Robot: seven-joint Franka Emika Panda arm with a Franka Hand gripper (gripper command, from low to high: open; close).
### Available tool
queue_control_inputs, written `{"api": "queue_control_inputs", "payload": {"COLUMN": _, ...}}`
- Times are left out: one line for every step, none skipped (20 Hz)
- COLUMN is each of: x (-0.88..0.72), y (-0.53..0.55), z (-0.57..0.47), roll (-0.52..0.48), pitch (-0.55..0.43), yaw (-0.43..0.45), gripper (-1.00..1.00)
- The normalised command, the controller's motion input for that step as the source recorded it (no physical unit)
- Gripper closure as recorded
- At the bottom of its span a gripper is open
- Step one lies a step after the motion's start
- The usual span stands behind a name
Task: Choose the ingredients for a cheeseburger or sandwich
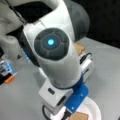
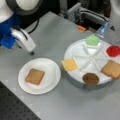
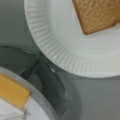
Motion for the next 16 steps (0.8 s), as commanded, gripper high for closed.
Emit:
{"api": "queue_control_inputs", "payload": {"x": -0.75, "y": 0.74, "z": 0.11, "roll": -0.437, "pitch": -0.166, "yaw": -0.279, "gripper": -1.00}}
{"api": "queue_control_inputs", "payload": {"x": -0.75, "y": 0.71, "z": 0.05, "roll": -0.457, "pitch": -0.170, "yaw": -0.277, "gripper": -1.00}}
{"api": "queue_control_inputs", "payload": {"x": -0.72, "y": 0.64, "z": -0.02, "roll": -0.448, "pitch": -0.180, "yaw": -0.245, "gripper": -1.00}}
{"api": "queue_control_inputs", "payload": {"x": -0.71, "y": 0.57, "z": -0.09, "roll": -0.478, "pitch": -0.173, "yaw": -0.217, "gripper": -1.00}}
{"api": "queue_control_inputs", "payload": {"x": -0.70, "y": 0.52, "z": -0.16, "roll": -0.492, "pitch": -0.184, "yaw": -0.184, "gripper": -1.00}}
{"api": "queue_control_inputs", "payload": {"x": -0.68, "y": 0.46, "z": -0.21, "roll": -0.479, "pitch": -0.194, "yaw": -0.155, "gripper": -1.00}}
{"api": "queue_control_inputs", "payload": {"x": -0.67, "y": 0.41, "z": -0.25, "roll": -0.463, "pitch": -0.231, "yaw": -0.097, "gripper": -1.00}}
{"api": "queue_control_inputs", "payload": {"x": -0.68, "y": 0.38, "z": -0.26, "roll": -0.434, "pitch": -0.231, "yaw": -0.042, "gripper": -1.00}}
{"api": "queue_control_inputs", "payload": {"x": -0.67, "y": 0.35, "z": -0.27, "roll": -0.402, "pitch": -0.235, "yaw": -0.018, "gripper": -1.00}}
{"api": "queue_control_inputs", "payload": {"x": -0.68, "y": 0.32, "z": -0.27, "roll": -0.395, "pitch": -0.249, "yaw": 0.034, "gripper": -1.00}}
{"api": "queue_control_inputs", "payload": {"x": -0.65, "y": 0.27, "z": -0.23, "roll": -0.302, "pitch": -0.258, "yaw": 0.112, "gripper": -1.00}}
{"api": "queue_control_inputs", "payload": {"x": -0.70, "y": 0.29, "z": -0.23, "roll": -0.299, "pitch": -0.258, "yaw": 0.184, "gripper": -1.00}}
{"api": "queue_control_inputs", "payload": {"x": -0.67, "y": 0.27, "z": -0.20, "roll": -0.279, "pitch": -0.262, "yaw": 0.192, "gripper": -1.00}}
{"api": "queue_control_inputs", "payload": {"x": -0.69, "y": 0.28, "z": -0.18, "roll": -0.275, "pitch": -0.246, "yaw": 0.197, "gripper": -1.00}}
{"api": "queue_control_inputs", "payload": {"x": -0.72, "y": 0.30, "z": -0.19, "roll": -0.291, "pitch": -0.225, "yaw": 0.233, "gripper": -1.00}}
{"api": "queue_control_inputs", "payload": {"x": -0.71, "y": 0.28, "z": -0.19, "roll": -0.285, "pitch": -0.221, "yaw": 0.227, "gripper": -1.00}}
